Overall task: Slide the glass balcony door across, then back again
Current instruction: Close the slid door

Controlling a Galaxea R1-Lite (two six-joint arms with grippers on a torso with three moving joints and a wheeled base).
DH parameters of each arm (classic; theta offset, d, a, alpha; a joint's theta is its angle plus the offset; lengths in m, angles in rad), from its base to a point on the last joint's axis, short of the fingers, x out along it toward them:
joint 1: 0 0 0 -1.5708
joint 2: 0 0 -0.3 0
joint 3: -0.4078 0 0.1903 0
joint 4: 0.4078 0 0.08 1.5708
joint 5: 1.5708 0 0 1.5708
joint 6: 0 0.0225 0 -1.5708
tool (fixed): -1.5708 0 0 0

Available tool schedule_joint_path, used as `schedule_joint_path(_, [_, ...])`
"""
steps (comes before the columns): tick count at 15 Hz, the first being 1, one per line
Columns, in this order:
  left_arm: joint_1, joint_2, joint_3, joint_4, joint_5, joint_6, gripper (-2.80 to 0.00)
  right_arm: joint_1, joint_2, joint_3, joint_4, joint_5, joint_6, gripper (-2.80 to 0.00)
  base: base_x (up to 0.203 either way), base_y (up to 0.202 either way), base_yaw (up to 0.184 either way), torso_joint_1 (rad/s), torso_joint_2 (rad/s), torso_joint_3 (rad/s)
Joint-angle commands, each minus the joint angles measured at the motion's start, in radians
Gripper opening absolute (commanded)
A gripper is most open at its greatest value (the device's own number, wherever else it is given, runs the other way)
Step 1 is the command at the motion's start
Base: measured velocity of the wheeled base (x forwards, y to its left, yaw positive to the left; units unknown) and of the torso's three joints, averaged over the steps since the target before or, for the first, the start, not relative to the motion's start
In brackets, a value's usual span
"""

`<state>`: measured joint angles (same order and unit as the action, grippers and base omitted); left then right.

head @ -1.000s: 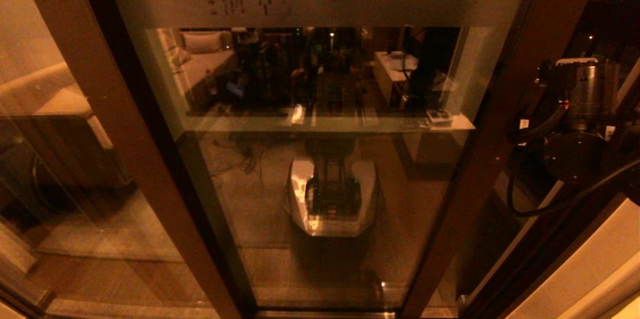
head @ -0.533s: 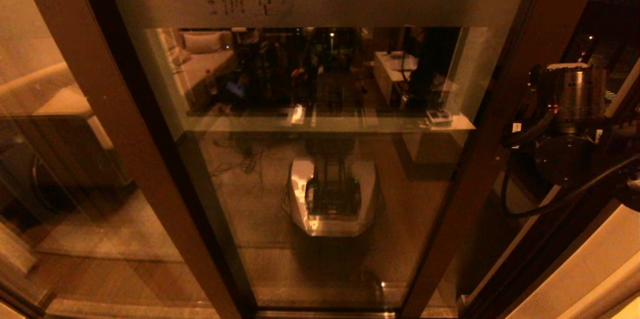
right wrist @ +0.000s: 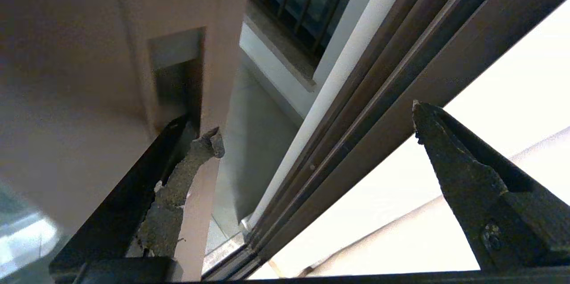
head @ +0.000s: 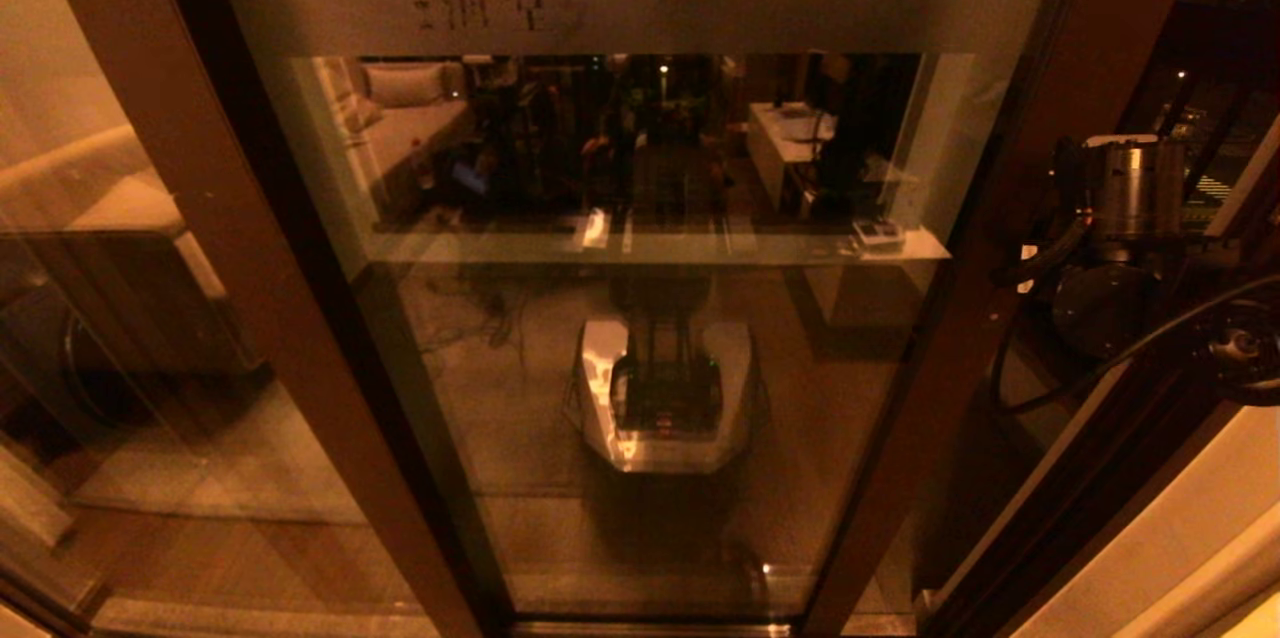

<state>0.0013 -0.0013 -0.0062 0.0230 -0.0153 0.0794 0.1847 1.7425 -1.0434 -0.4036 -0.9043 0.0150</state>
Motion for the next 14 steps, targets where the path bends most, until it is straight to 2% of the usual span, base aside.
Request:
schedule_joint_path(1, [0.000, 0.000, 0.000, 0.000, 0.000, 0.002, -2.80, 0.001, 0.014, -0.003, -0.003, -0.004, 0.000, 0.00, 0.000, 0.000, 0.000, 0.000, 0.00, 0.000])
schedule_joint_path(5, [0.000, 0.000, 0.000, 0.000, 0.000, 0.002, -2.80, -0.002, 0.022, -0.010, -0.003, -0.004, 0.000, 0.00, 0.000, 0.000, 0.000, 0.000, 0.00, 0.000])
schedule_joint_path(14, [0.000, 0.000, 0.000, 0.000, 0.000, 0.001, -2.80, -0.063, 0.029, -0.014, -0.003, 0.001, -0.004, 0.00, 0.000, 0.000, 0.000, 0.000, 0.00, 0.000])
